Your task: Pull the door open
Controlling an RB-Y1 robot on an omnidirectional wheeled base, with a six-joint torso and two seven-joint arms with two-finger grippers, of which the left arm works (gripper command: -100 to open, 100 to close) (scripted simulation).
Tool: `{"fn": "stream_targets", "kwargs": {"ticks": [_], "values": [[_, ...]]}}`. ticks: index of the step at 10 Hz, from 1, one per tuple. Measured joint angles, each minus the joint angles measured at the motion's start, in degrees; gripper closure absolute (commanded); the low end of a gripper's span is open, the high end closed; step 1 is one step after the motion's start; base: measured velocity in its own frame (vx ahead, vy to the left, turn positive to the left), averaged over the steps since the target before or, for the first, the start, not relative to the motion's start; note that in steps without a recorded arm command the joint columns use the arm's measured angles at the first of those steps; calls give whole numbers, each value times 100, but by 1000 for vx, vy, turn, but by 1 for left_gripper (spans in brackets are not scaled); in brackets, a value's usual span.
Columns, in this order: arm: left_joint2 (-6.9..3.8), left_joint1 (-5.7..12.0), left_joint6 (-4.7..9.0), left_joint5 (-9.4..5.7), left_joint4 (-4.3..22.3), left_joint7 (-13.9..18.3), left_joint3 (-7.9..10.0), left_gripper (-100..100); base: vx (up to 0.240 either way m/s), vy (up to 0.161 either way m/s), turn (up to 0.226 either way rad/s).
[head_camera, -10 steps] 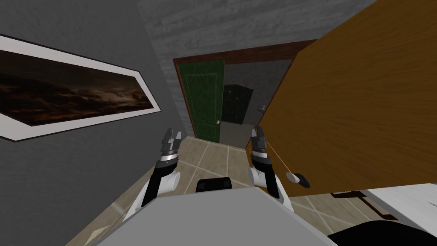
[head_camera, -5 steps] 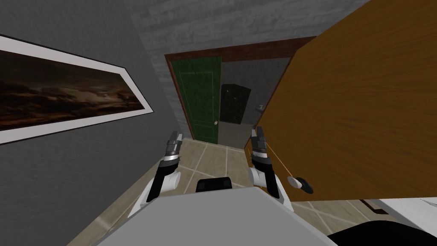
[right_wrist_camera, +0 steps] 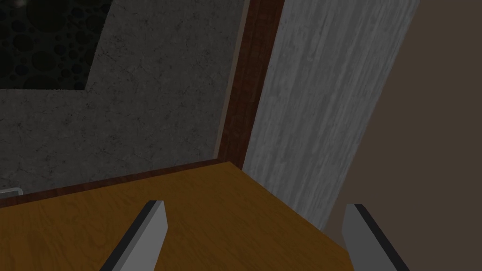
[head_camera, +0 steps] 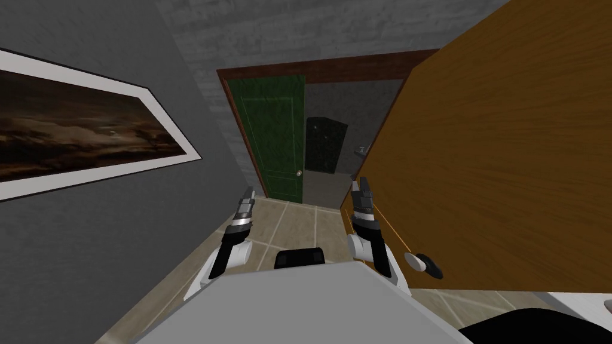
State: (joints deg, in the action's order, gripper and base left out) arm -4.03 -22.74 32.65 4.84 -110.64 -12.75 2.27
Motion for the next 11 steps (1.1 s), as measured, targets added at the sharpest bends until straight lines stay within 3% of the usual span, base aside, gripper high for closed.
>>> {"fn": "stream_targets", "kwargs": {"ticks": [4, 9, 11], "values": [[-30, 172, 87, 147, 556, -612, 122, -100, 107, -26, -89], [-104, 335, 324, 306, 1371, -1378, 323, -100, 115, -35, -91], [-120, 410, 328, 359, 1568, -1618, 377, -100, 52, -10, -42]]}}
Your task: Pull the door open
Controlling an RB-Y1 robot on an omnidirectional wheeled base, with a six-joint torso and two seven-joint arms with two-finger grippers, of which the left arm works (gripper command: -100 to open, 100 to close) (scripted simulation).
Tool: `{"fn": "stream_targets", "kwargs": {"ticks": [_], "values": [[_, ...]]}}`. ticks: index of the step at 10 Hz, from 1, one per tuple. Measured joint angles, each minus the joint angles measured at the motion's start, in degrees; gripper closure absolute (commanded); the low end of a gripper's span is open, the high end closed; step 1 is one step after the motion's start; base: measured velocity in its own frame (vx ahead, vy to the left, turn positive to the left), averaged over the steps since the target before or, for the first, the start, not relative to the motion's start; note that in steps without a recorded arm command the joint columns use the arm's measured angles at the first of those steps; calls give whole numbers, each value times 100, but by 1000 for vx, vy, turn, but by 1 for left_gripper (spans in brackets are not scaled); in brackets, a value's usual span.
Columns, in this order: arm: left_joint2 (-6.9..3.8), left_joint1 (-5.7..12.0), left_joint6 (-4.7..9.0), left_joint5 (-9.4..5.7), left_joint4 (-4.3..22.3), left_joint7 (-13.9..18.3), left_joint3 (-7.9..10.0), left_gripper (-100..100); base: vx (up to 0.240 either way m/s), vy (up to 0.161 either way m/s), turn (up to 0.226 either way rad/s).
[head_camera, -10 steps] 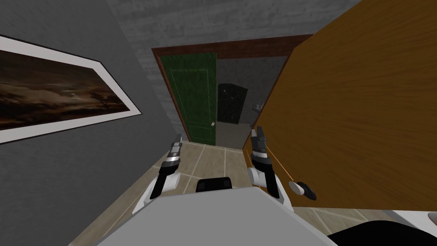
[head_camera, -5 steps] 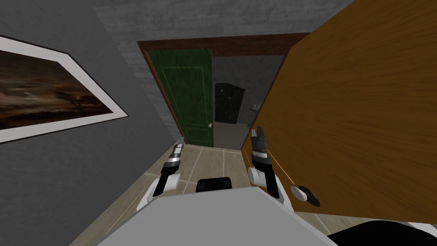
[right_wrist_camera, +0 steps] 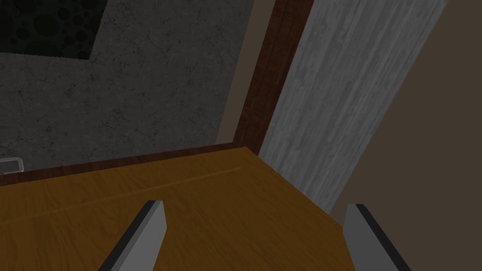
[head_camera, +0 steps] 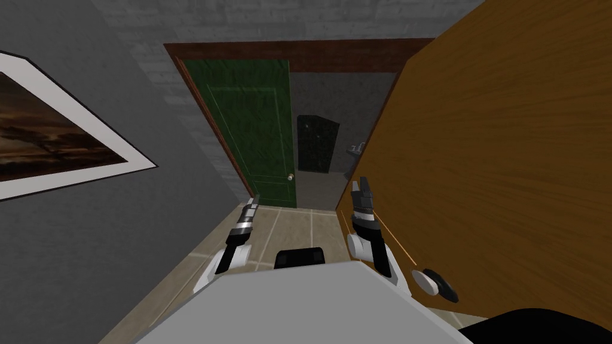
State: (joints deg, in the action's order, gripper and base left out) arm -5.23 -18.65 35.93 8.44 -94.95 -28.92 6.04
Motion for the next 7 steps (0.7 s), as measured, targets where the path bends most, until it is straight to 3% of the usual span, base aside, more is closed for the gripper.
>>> {"fn": "stream_targets", "kwargs": {"ticks": [7], "values": [[-32, 264, 300, 224, 1099, -1029, 257, -100, 110, -25, -94]]}}
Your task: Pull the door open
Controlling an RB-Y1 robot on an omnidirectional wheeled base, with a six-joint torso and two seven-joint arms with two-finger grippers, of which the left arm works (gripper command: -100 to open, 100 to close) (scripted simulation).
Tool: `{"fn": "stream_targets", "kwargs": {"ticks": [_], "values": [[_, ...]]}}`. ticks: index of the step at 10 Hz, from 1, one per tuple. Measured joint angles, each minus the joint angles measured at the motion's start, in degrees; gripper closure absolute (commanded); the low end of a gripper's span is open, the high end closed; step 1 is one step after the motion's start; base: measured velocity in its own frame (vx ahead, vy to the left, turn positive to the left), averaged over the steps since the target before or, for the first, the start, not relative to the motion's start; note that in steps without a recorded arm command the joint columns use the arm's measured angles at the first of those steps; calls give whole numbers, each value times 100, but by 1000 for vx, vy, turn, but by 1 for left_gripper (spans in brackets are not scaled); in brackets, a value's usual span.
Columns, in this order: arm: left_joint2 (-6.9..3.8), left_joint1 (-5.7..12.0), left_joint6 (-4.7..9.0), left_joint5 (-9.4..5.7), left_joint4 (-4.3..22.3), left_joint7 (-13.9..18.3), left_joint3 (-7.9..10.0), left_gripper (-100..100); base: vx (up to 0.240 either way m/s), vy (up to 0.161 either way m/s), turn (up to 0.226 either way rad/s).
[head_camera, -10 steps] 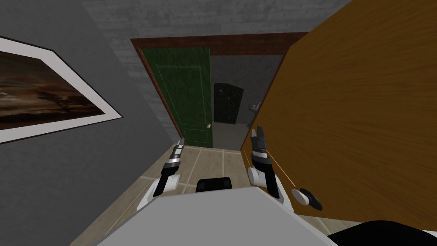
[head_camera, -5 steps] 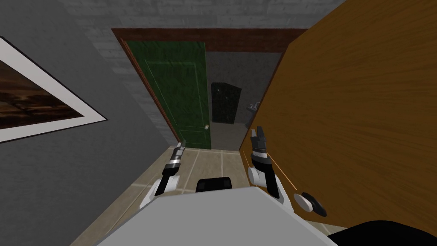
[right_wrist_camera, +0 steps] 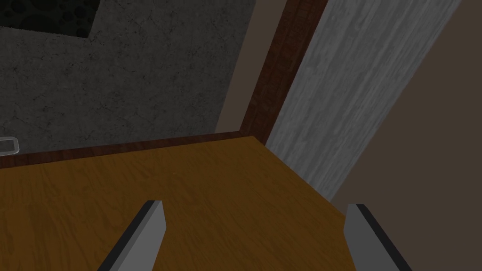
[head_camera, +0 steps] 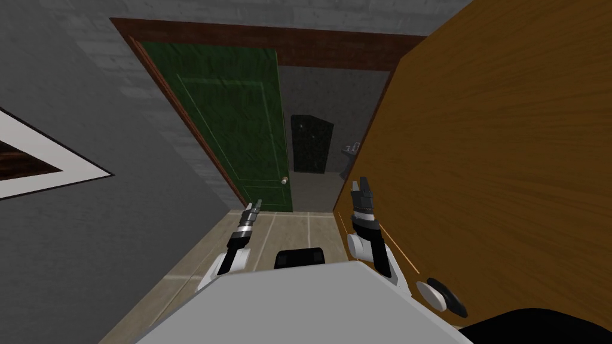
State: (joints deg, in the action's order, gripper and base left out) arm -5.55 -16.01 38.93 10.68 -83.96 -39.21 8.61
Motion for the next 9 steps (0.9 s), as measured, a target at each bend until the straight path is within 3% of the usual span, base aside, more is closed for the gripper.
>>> {"fn": "stream_targets", "kwargs": {"ticks": [9], "values": [[-20, 349, 326, 282, 1363, -1315, 333, -100, 105, -13, -84]]}}
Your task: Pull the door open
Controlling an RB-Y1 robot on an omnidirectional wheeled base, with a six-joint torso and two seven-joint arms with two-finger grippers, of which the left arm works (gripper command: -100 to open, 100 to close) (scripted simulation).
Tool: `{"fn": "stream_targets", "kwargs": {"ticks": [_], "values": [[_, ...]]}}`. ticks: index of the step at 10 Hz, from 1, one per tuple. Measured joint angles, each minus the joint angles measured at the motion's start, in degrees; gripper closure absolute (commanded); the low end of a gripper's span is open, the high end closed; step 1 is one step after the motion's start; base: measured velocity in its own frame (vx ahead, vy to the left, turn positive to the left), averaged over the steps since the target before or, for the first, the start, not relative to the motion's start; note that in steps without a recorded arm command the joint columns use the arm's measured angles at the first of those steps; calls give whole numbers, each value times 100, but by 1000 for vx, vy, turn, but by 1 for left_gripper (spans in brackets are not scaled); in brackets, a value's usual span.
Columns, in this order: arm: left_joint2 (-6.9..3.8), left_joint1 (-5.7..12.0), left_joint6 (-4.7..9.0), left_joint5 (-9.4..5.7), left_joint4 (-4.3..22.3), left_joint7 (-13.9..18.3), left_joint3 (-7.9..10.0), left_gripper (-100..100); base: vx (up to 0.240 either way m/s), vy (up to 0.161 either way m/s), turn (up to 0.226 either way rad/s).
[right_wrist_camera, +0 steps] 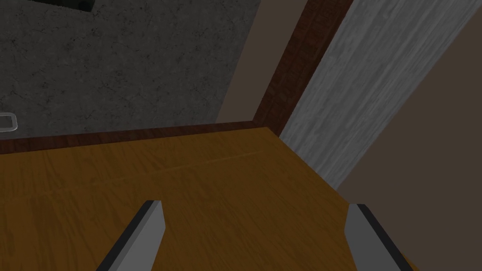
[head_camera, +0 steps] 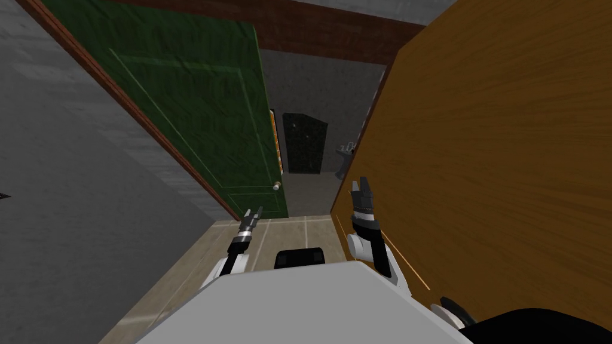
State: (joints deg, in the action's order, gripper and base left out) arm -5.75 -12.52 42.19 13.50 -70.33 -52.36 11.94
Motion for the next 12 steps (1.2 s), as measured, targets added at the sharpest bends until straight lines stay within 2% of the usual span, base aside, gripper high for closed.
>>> {"fn": "stream_targets", "kwargs": {"ticks": [5, 6, 12], "values": [[4, 157, 104, 139, 584, -617, 149, -100, 97, 2, -71], [13, 216, 162, 161, 769, -746, 186, -100, 103, 5, -66], [31, 330, 256, 292, 1271, -1311, 318, -100, 85, 2, -52]]}}
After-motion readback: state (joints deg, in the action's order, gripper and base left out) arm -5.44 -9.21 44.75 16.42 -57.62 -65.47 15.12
